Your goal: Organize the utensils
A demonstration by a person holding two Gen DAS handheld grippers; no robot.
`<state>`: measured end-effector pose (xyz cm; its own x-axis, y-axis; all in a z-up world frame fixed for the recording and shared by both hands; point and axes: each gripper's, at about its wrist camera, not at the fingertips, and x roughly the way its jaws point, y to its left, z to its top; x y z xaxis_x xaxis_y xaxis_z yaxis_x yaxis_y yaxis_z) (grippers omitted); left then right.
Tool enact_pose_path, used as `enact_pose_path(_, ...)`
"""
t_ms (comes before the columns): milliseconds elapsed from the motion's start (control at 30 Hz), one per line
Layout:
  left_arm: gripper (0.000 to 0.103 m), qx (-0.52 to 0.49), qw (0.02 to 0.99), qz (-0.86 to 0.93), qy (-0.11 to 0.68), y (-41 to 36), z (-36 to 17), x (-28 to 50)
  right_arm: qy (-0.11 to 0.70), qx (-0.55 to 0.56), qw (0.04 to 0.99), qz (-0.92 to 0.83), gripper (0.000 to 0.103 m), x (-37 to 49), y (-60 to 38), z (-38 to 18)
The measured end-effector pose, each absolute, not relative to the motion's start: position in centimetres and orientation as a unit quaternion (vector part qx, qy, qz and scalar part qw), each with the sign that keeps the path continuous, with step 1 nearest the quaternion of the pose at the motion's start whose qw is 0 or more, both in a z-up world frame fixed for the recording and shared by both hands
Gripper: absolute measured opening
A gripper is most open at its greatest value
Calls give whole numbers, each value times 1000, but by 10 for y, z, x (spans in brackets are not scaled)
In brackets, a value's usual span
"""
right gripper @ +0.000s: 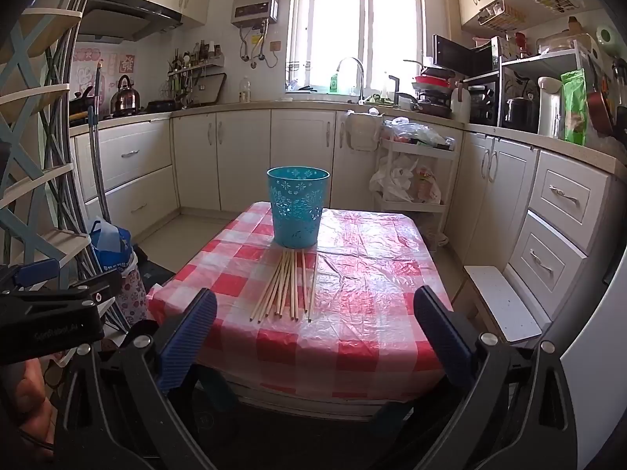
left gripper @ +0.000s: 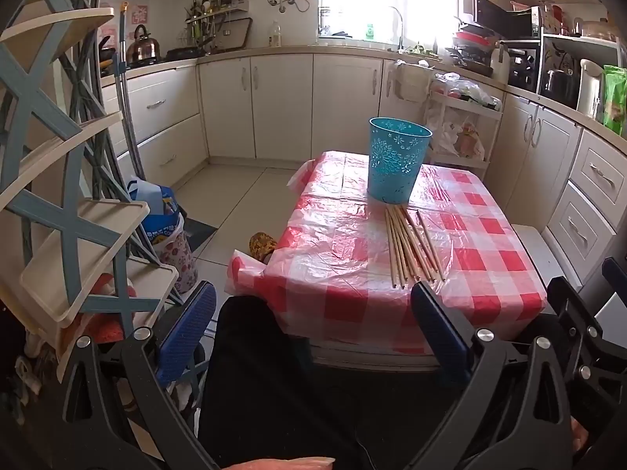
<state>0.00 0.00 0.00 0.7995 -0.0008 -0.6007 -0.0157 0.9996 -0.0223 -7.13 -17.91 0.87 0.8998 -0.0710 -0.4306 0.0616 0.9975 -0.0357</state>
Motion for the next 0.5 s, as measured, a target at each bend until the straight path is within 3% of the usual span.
enact_pose_path(500,95,-6,951,-4,310,-4,-4,-3,224,-13,974,-34,96,-70,-178,8)
